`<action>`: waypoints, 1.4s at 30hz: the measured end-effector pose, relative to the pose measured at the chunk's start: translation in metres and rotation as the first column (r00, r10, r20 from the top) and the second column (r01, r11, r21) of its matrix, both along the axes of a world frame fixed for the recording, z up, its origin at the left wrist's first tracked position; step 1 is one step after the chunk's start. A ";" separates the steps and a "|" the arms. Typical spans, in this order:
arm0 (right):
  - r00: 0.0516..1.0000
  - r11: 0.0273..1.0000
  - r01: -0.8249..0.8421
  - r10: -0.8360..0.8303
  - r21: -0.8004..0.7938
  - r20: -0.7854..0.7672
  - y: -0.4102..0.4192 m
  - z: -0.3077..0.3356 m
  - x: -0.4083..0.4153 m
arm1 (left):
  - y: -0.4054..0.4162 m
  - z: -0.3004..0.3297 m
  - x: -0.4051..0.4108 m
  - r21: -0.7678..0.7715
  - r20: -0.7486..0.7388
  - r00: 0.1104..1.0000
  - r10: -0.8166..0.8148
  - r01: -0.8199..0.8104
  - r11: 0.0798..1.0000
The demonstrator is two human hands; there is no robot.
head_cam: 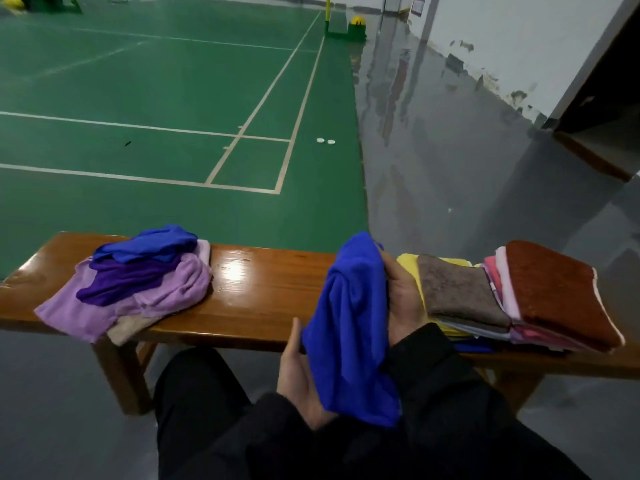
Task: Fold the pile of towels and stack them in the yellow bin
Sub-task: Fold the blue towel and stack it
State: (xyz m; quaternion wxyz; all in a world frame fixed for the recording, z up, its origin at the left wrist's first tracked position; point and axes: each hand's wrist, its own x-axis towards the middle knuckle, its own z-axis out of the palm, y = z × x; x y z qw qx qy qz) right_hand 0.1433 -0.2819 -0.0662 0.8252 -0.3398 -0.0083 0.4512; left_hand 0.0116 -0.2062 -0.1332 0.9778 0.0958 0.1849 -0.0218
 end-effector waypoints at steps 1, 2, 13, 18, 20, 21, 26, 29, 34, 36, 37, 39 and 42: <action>0.999 0.999 0.046 -0.046 -0.026 0.012 -0.003 -0.001 0.008 | -0.004 0.001 -0.003 -0.010 0.052 0.998 -0.043 0.044 0.999; 0.997 0.997 0.078 -0.078 -0.010 -0.006 -0.006 -0.001 0.015 | -0.004 0.005 -0.004 0.014 0.086 0.994 -0.071 0.070 0.997; 0.983 0.969 0.022 -0.065 -0.245 -0.171 -0.024 -0.063 -0.013 | 0.071 0.036 0.023 0.414 -0.161 0.987 0.026 0.044 0.909; 0.961 0.916 -0.152 0.049 -0.372 -0.272 -0.017 -0.087 -0.038 | 0.094 0.023 0.016 0.477 -0.301 0.953 0.027 0.126 0.870; 0.960 0.904 -0.165 0.055 -0.395 -0.275 -0.016 -0.090 -0.043 | 0.104 0.015 0.008 0.502 -0.346 0.936 0.061 0.130 0.855; 0.969 0.914 -0.128 0.031 -0.386 -0.247 -0.018 -0.089 -0.040 | 0.109 0.014 0.004 0.522 -0.353 0.932 0.086 0.120 0.844; 0.973 0.917 0.169 -0.096 -0.361 0.212 -0.027 -0.057 0.000 | 0.140 0.014 -0.004 0.723 -0.315 0.899 0.305 0.019 0.690; 0.891 0.859 0.253 -0.027 -0.445 0.454 -0.030 -0.033 0.022 | 0.156 0.021 -0.003 0.821 -0.217 0.891 0.399 -0.054 0.568; 0.894 0.913 0.230 -0.062 -0.337 0.443 -0.035 -0.010 0.039 | 0.165 0.036 -0.003 0.822 -0.119 0.956 0.266 -0.055 0.567; 0.899 0.919 0.228 -0.071 -0.322 0.433 -0.037 -0.006 0.043 | 0.172 0.039 -0.003 0.925 -0.158 0.965 0.210 0.071 0.373; 0.896 0.915 0.229 -0.065 -0.332 0.440 -0.039 -0.005 0.045 | 0.177 0.038 -0.002 0.944 -0.195 0.961 0.193 0.131 0.304; 0.894 0.915 0.234 -0.069 -0.330 0.443 -0.041 -0.005 0.047 | 0.182 0.038 0.000 0.940 -0.250 0.944 0.213 0.184 0.288; 0.922 0.932 0.223 -0.106 -0.285 0.372 -0.041 -0.003 0.047 | 0.181 0.042 0.002 0.890 -0.188 0.940 0.285 0.040 0.455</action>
